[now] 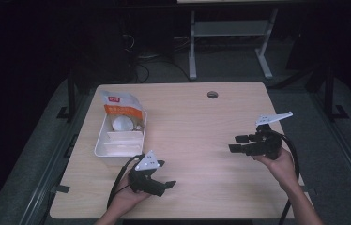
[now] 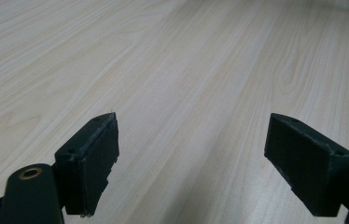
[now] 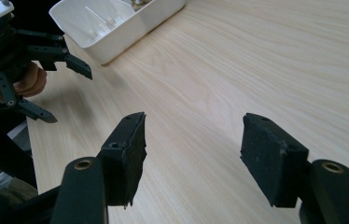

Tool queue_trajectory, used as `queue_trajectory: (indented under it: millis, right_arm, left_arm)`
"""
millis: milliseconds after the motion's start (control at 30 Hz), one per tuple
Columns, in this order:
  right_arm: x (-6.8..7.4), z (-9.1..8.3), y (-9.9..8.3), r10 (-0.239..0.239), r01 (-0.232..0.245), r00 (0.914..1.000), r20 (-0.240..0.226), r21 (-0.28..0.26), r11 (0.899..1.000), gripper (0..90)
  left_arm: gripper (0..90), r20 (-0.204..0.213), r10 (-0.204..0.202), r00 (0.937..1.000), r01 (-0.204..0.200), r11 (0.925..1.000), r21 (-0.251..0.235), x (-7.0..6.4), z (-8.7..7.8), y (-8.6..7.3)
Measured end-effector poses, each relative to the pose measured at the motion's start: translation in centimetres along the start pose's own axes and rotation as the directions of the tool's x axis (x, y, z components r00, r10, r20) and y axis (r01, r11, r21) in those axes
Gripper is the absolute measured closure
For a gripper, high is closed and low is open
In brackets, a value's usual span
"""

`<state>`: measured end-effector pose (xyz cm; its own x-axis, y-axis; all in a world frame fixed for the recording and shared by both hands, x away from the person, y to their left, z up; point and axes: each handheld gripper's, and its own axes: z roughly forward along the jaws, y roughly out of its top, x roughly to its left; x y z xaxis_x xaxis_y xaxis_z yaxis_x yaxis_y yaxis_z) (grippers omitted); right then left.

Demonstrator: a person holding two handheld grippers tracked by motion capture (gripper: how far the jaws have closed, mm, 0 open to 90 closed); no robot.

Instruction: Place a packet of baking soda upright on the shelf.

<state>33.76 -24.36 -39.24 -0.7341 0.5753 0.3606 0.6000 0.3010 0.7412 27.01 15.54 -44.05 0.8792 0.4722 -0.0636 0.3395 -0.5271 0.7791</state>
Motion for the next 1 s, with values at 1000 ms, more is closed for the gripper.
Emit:
queue_trajectory:
  millis: [1000]
  right_arm:
    - [1.0, 0.4, -6.3, 0.018, -0.018, 0.9998, 0.002, 0.02, 1.0, 34.8]
  left_arm:
    - [18.1, 0.009, -0.006, 0.9999, 0.005, 0.9999, 0.013, -0.1, 0.4, 0.0]
